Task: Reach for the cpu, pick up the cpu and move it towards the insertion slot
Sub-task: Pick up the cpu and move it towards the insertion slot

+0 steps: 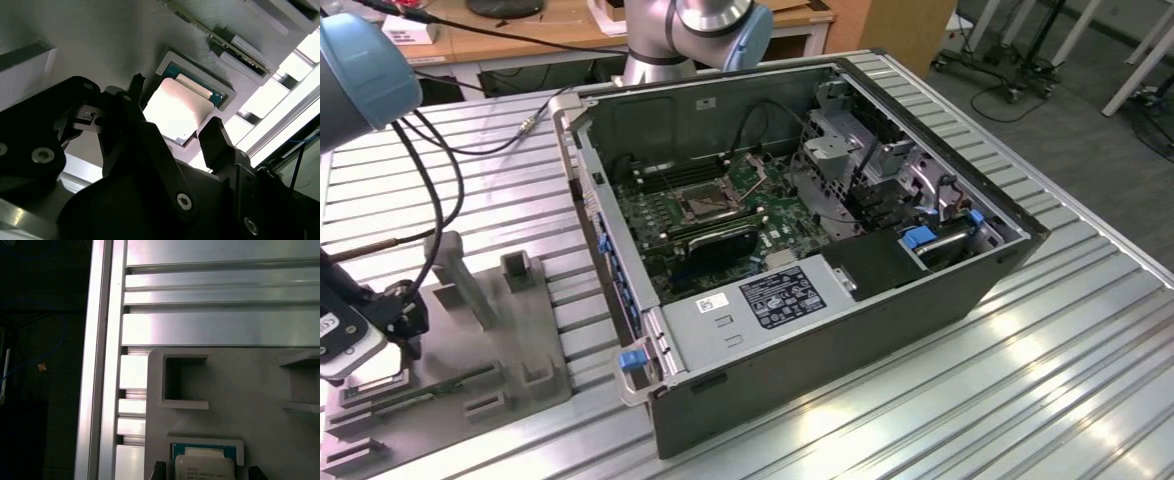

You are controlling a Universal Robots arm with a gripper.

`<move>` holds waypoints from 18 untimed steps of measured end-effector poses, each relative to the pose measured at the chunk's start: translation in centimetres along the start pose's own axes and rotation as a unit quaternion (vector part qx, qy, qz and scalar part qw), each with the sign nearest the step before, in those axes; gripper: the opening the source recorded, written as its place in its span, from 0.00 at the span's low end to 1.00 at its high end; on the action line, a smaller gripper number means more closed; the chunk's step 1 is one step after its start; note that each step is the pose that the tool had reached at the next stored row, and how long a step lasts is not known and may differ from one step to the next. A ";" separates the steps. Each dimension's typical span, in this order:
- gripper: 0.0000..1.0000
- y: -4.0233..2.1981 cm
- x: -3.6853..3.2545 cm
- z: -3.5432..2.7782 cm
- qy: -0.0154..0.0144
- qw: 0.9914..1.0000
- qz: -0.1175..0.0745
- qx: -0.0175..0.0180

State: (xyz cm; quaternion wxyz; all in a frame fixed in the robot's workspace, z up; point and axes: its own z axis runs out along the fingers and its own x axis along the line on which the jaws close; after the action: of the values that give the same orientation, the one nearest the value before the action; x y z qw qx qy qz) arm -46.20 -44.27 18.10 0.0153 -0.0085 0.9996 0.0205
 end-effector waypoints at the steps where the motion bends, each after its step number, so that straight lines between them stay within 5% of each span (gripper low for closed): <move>1: 0.71 -0.01 0.03 0.04 0.000 1.000 0.000 0.000; 18: 0.55 -0.01 0.07 0.09 0.000 1.000 0.003 0.000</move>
State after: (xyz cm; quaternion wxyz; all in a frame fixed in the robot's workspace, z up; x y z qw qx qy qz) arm -46.26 -44.28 18.00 0.0153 -0.0055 0.9997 0.0204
